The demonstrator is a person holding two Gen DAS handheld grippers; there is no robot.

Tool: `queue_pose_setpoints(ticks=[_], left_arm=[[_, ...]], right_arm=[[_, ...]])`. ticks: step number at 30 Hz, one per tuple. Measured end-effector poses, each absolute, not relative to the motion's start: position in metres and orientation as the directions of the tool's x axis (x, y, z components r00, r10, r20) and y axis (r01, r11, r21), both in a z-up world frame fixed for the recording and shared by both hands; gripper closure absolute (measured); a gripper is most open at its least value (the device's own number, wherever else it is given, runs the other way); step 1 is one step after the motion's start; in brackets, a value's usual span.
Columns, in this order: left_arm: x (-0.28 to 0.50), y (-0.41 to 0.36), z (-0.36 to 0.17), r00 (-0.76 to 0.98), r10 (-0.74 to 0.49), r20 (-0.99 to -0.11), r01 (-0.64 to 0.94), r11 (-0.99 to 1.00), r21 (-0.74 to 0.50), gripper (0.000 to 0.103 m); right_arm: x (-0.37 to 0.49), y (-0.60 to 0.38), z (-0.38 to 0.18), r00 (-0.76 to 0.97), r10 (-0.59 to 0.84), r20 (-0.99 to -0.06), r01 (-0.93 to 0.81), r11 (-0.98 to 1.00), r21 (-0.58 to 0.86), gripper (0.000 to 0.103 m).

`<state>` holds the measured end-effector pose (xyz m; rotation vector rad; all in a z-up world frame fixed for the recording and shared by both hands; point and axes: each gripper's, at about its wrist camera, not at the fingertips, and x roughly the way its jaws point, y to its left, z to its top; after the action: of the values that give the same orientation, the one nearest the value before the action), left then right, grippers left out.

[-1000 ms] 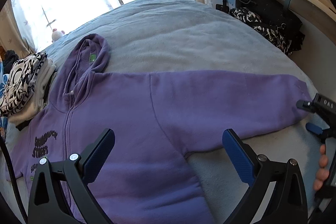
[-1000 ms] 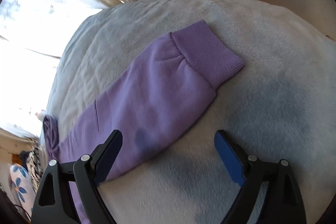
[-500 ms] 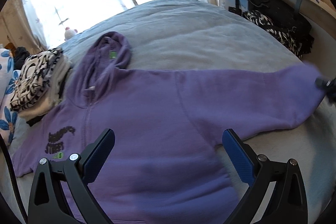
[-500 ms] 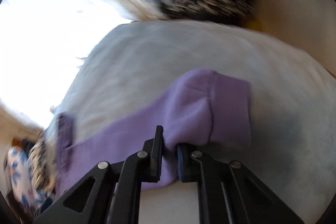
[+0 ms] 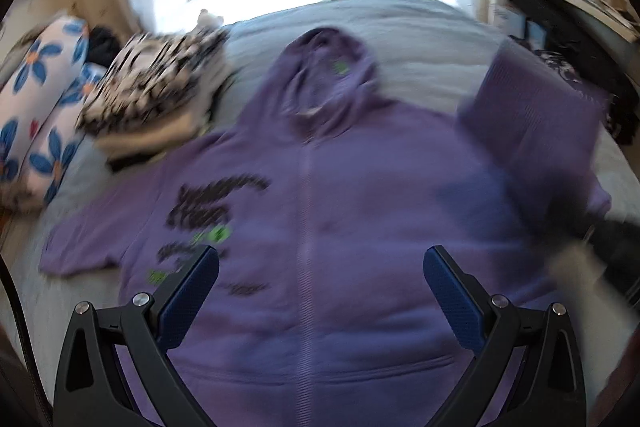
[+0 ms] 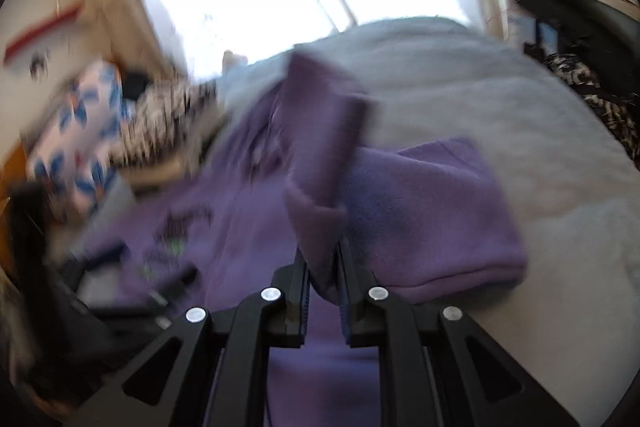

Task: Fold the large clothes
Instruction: 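Fold the held sleeve across the hoodie body with the right tool, release, then grasp the folded sleeve's ribbed cuff with the left tool and pull it along the body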

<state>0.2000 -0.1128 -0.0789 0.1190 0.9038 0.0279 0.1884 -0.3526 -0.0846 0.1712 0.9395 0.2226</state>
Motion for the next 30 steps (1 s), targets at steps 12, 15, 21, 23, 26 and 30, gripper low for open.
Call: queue_pose_setpoints(ticks=[12, 15, 21, 23, 26, 30], left_arm=[[0.195, -0.078, -0.129, 0.422, -0.156, -0.893, 0.047, 0.988, -0.150, 0.002], [0.193, -0.094, -0.131, 0.395, -0.263, -0.880, 0.109, 0.965, -0.240, 0.002], [0.200, -0.120, -0.141, 0.314, -0.425, -0.849, 0.152, 0.905, -0.396, 0.004], [0.205, -0.124, -0.146, 0.303, -0.450, -0.840, 0.140, 0.893, -0.428, 0.007], [0.218, -0.129, -0.159, 0.273, -0.505, -0.819, 0.100, 0.862, -0.498, 0.028], [0.235, -0.143, -0.177, 0.209, -0.526, -0.825, 0.053, 0.848, -0.527, 0.083]], right_arm=[[0.138, -0.333, -0.123, 0.489, 0.232, -0.840, -0.048, 0.970, 0.240, 0.040], [0.122, -0.341, -0.122, 0.516, 0.234, -0.824, -0.003, 0.962, 0.272, 0.040], [0.105, -0.349, -0.130, 0.534, 0.199, -0.822, 0.075, 0.957, 0.280, 0.040], [0.100, -0.353, -0.131, 0.537, 0.203, -0.819, 0.083, 0.953, 0.291, 0.040], [0.097, -0.351, -0.129, 0.553, 0.194, -0.810, 0.073, 0.957, 0.279, 0.040], [0.095, -0.352, -0.128, 0.562, 0.189, -0.805, 0.067, 0.960, 0.272, 0.040]])
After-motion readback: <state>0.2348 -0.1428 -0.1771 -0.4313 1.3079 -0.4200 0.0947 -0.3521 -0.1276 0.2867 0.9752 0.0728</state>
